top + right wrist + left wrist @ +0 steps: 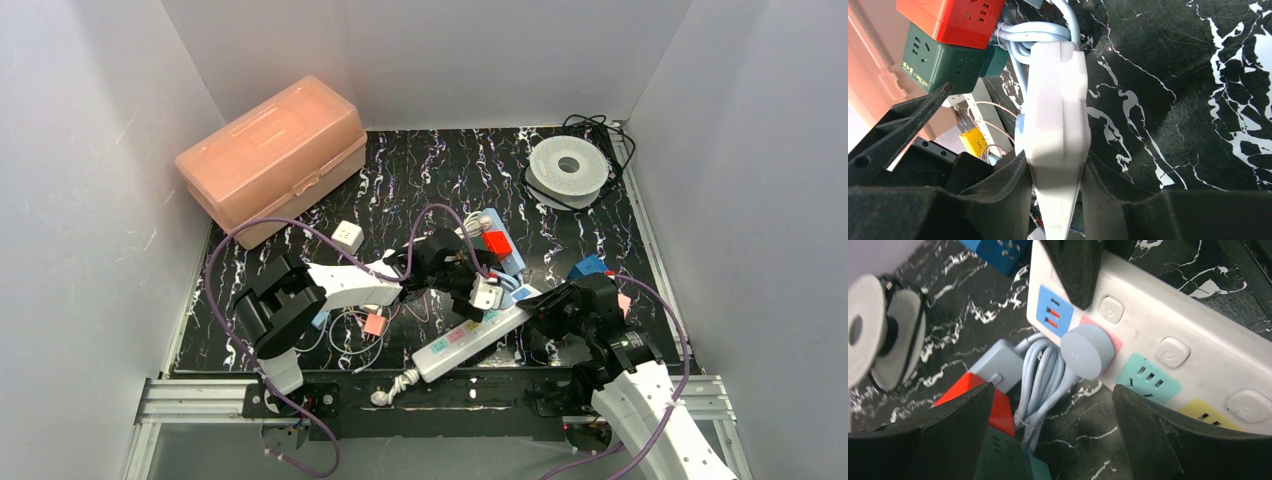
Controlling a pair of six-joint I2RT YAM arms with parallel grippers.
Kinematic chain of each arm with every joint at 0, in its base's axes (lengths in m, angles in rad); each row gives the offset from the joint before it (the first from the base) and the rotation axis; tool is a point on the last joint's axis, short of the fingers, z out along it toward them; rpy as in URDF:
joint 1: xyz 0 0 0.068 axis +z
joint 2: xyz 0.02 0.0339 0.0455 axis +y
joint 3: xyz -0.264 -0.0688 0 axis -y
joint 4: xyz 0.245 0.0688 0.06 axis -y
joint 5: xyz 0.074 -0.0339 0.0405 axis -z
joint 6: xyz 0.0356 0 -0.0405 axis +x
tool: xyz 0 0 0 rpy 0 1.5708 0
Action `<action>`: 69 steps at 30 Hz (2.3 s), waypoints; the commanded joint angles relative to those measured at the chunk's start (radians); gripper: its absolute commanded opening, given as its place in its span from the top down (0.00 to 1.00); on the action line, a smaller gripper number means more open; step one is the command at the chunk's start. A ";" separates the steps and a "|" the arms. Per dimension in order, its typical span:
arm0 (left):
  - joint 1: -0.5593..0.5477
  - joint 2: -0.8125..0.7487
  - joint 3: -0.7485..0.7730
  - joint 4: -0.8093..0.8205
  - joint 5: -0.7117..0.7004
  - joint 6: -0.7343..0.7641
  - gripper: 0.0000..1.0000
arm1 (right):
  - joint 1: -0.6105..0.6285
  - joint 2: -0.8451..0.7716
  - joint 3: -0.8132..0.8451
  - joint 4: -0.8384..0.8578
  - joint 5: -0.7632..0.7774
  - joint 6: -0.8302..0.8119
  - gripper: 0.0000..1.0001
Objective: Pull the plug off the socket
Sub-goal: Remove the plug from the socket.
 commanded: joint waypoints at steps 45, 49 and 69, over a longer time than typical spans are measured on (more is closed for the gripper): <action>-0.046 0.083 0.002 0.467 -0.078 0.014 1.00 | -0.014 -0.027 -0.085 0.237 0.001 0.175 0.99; -0.047 0.052 -0.052 0.488 -0.084 0.024 1.00 | -0.014 -0.043 -0.091 0.221 0.022 0.189 0.99; -0.003 0.143 -0.101 0.511 0.024 0.059 0.36 | -0.013 -0.037 -0.087 0.318 -0.037 0.195 0.99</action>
